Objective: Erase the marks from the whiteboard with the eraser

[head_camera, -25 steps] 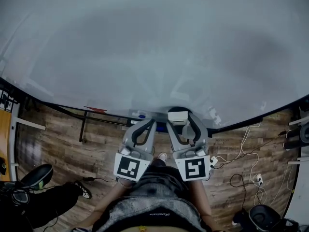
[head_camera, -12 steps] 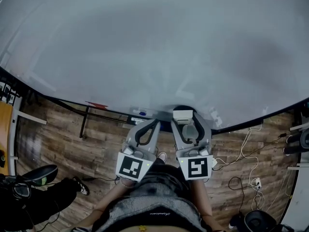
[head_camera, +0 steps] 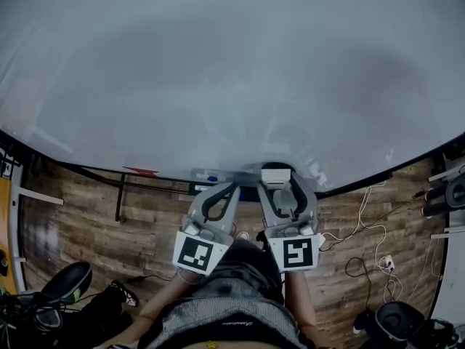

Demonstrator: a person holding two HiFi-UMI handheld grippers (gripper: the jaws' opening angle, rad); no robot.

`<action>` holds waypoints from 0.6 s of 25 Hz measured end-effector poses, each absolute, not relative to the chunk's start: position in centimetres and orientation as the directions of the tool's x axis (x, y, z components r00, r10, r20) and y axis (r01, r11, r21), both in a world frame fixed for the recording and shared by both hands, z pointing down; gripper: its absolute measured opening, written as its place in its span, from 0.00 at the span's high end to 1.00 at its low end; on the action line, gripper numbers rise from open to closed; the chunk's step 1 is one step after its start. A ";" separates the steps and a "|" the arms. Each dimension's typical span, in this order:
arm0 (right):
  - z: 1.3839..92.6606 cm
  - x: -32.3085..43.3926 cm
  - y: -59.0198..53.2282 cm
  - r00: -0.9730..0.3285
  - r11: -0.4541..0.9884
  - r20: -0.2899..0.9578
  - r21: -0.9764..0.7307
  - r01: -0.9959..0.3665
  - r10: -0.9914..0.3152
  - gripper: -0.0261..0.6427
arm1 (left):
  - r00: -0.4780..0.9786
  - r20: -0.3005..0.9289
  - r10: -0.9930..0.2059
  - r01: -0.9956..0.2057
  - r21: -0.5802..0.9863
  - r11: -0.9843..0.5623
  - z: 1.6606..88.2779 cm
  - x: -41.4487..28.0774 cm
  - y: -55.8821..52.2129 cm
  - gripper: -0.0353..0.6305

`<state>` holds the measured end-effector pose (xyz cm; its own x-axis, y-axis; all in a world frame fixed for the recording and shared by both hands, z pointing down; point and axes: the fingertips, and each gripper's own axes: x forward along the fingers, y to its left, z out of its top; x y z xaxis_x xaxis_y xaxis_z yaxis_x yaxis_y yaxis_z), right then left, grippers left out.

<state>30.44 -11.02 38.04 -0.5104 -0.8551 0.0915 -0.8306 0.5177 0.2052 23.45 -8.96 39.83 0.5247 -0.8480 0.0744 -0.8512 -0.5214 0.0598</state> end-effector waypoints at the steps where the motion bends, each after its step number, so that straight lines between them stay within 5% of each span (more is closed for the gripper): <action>1: 38.0 30.5 -11.0 -0.505 0.512 0.088 0.207 -0.834 -0.859 0.59 | 0.529 0.071 -0.846 -0.849 0.059 -0.526 39.9 23.4 -8.9 0.94; 15: 38.1 31.8 -11.2 -0.537 0.541 0.078 0.201 -0.817 -0.840 0.59 | 0.546 0.095 -0.832 -0.838 0.064 -0.543 40.8 26.2 -9.2 0.94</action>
